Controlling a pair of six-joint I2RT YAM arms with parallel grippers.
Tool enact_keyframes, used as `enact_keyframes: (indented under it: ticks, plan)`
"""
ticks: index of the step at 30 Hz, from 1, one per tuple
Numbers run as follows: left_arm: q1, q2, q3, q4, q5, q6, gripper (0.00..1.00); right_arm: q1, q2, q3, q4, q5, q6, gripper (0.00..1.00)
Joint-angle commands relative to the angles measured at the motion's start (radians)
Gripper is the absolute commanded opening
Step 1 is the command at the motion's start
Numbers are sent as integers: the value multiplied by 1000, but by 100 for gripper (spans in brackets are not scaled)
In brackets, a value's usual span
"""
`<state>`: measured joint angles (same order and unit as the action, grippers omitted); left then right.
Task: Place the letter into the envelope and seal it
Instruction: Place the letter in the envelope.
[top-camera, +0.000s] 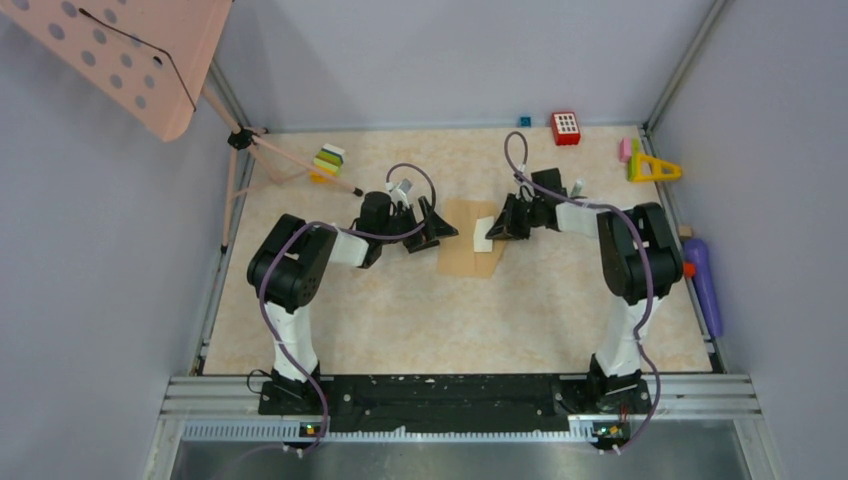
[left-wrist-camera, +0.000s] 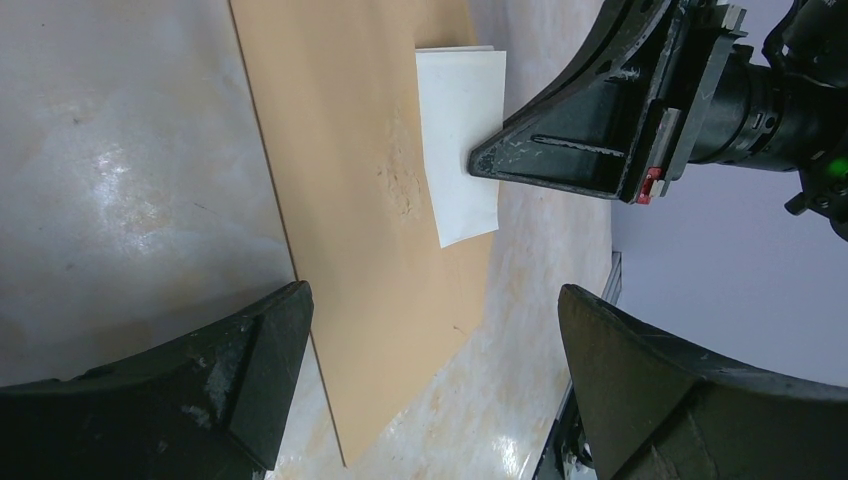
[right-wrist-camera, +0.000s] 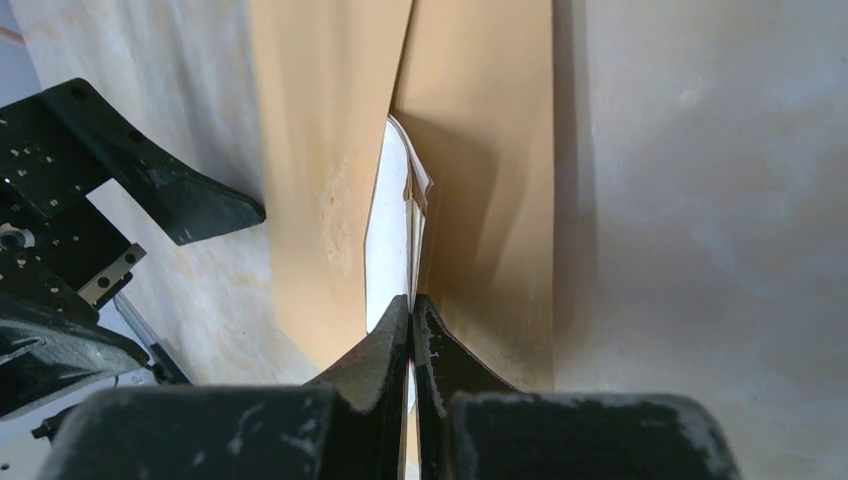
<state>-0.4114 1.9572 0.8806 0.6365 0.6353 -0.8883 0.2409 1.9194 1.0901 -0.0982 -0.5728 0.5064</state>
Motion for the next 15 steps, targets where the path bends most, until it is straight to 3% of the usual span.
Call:
enact_keyframes:
  ticks: [1,15]
  plan:
    - [-6,24,-14,6,6,8,98,32,41,77,-30,-6,-45,0]
    - [-6,21,-15,12,16,-1,98,62,75,117,-32,-13,-50,0]
